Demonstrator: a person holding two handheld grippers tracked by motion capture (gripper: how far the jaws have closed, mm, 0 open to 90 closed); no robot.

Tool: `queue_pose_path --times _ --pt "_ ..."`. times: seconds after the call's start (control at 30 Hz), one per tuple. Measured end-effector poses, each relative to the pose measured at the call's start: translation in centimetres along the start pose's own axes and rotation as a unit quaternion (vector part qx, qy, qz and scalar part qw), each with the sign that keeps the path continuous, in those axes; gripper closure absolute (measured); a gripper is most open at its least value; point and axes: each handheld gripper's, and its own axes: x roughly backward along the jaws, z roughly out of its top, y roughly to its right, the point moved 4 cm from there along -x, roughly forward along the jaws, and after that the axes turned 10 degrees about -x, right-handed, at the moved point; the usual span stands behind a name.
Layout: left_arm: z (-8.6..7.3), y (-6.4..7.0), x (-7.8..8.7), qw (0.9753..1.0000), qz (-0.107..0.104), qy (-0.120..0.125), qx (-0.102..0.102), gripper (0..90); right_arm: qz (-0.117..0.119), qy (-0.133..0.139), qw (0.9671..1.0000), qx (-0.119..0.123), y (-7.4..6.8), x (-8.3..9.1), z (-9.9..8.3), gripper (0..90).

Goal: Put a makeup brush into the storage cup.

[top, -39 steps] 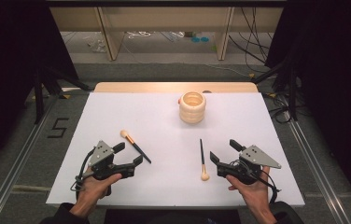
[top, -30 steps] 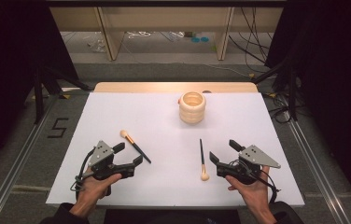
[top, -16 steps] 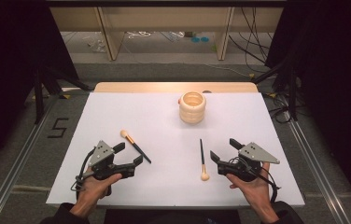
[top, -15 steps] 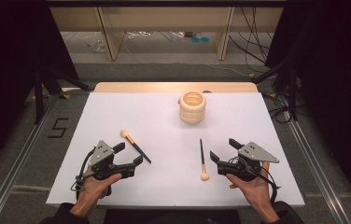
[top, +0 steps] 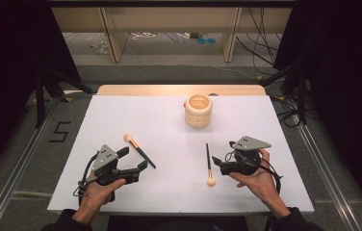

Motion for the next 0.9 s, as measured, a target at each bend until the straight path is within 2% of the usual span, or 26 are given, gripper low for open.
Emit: queue_pose_path --times 0.2,0.3,0.33,0.37,0.4,0.43,0.57,0.67,0.7,0.73,0.83,0.87,0.9 --pt "0.0 0.0 0.0 1.0 0.0 0.0 0.0 15.8 -0.004 -0.016 0.9999 0.0 0.3 -1.0 0.9 16.6" --pt "0.0 0.0 0.0 1.0 -0.001 0.0 -0.001 15.8 -0.002 -0.043 0.9991 0.001 0.0 -1.7 1.0 16.6" --pt "0.0 0.0 0.0 1.0 -0.001 0.0 -0.001 15.8 -0.002 -0.043 0.9991 0.001 0.0 -1.7 1.0 16.6" --pt "0.0 0.0 0.0 1.0 -0.001 0.0 -0.002 15.8 -0.003 -0.058 0.9983 0.001 -0.2 -2.1 1.0 16.9" --pt "0.0 0.0 0.0 1.0 -0.001 0.0 -0.002 15.8 -0.003 -0.058 0.9983 0.001 -0.2 -2.1 1.0 16.9" --pt "0.0 0.0 0.0 1.0 -0.001 0.0 -0.002 15.8 -0.003 -0.073 0.9973 0.008 -0.2 -2.5 0.9 17.3" --pt "0.0 0.0 0.0 1.0 -0.001 0.0 -0.001 15.8 -0.005 -0.095 0.9954 0.012 -0.2 -3.1 0.8 18.7" --pt "0.0 0.0 0.0 1.0 -0.001 0.0 0.0 15.8 -0.003 -0.122 0.9924 0.014 -0.2 -3.9 0.7 20.2" --pt "0.0 0.0 0.0 1.0 -0.001 0.0 -0.001 15.8 -0.003 -0.122 0.9924 0.014 -0.2 -3.9 0.7 20.2" --pt "0.0 0.0 0.0 1.0 -0.001 0.0 -0.002 15.8 -0.002 -0.133 0.9911 0.014 -0.2 -4.2 0.6 21.1" --pt "0.0 0.1 -0.1 1.0 -0.002 0.0 0.0 15.8 -0.007 -0.131 0.9911 0.018 -0.2 -4.7 0.6 21.8" --pt "0.0 0.0 0.0 1.0 -0.001 0.0 -0.001 15.8 -0.004 -0.153 0.9882 0.016 -0.3 -4.8 0.6 22.7" --pt "0.0 0.0 0.0 1.0 -0.001 0.0 -0.001 15.8 -0.005 -0.151 0.9882 0.024 -0.3 -5.2 0.5 23.3"
